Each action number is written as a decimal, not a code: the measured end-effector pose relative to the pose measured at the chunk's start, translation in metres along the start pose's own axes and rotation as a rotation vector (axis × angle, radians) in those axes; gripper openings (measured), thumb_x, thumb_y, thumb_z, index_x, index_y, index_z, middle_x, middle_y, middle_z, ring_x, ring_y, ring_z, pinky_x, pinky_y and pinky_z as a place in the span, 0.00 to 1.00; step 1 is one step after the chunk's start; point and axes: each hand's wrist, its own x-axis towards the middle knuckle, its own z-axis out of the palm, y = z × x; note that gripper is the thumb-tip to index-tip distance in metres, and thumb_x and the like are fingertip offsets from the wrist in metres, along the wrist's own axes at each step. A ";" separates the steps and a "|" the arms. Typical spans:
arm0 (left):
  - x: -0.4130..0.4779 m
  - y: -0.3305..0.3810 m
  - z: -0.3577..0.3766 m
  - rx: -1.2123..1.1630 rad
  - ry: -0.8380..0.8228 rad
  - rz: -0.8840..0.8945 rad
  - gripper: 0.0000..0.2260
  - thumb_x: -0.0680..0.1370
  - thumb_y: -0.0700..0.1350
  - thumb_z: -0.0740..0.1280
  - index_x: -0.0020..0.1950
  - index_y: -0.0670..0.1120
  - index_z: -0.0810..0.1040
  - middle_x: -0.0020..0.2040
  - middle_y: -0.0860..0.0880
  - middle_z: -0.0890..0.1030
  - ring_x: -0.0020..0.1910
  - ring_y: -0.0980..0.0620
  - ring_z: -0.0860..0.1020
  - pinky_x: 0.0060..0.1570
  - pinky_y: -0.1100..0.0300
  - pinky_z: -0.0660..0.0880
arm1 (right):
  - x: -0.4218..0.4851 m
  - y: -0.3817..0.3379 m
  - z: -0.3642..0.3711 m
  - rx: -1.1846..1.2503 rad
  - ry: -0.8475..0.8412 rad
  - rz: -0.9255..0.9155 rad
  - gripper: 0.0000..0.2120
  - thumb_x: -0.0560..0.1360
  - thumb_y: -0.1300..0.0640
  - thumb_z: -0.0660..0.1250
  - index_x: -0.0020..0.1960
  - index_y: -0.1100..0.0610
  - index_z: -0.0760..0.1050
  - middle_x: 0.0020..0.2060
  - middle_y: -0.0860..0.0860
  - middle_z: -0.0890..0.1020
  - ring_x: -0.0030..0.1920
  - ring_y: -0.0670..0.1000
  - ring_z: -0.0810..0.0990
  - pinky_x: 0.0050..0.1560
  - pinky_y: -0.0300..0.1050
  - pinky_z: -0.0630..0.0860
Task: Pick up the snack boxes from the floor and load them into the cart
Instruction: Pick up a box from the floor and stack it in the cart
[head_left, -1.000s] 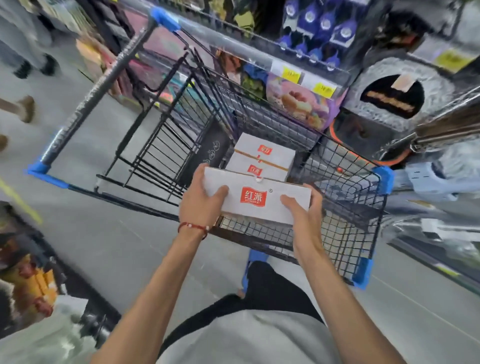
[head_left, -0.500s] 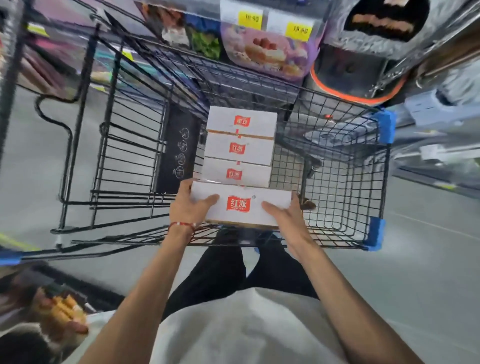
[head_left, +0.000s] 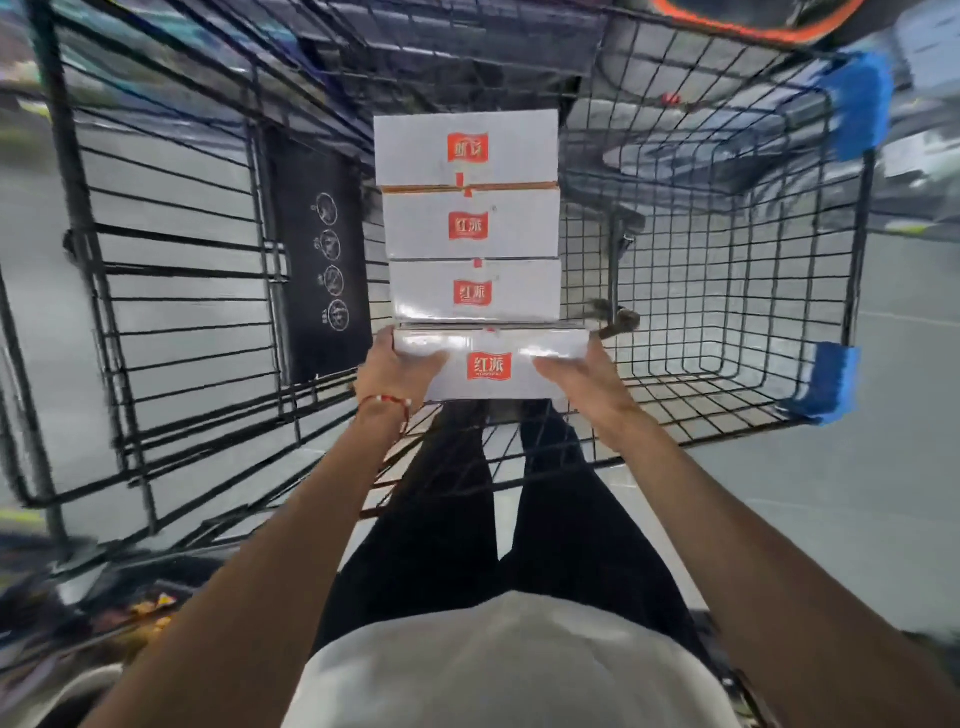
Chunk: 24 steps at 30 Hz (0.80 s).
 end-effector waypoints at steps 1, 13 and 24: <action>0.007 -0.001 0.003 0.009 -0.012 -0.009 0.34 0.67 0.58 0.76 0.70 0.48 0.72 0.60 0.47 0.81 0.60 0.43 0.79 0.64 0.45 0.75 | 0.009 0.002 0.002 -0.006 0.011 0.015 0.22 0.81 0.63 0.69 0.71 0.56 0.64 0.58 0.49 0.80 0.53 0.42 0.80 0.40 0.24 0.75; 0.067 -0.017 0.024 -0.003 -0.028 -0.067 0.23 0.74 0.49 0.73 0.66 0.46 0.71 0.61 0.47 0.79 0.60 0.46 0.77 0.63 0.53 0.74 | 0.080 0.024 0.022 -0.010 0.063 0.097 0.29 0.80 0.62 0.69 0.77 0.55 0.61 0.64 0.50 0.79 0.63 0.50 0.78 0.63 0.44 0.74; 0.053 -0.016 0.007 -0.020 -0.016 0.000 0.22 0.78 0.37 0.63 0.73 0.47 0.70 0.61 0.48 0.79 0.56 0.52 0.75 0.53 0.62 0.69 | 0.066 0.025 0.025 -0.051 0.038 0.068 0.32 0.79 0.65 0.69 0.79 0.54 0.61 0.62 0.50 0.80 0.63 0.50 0.79 0.62 0.42 0.77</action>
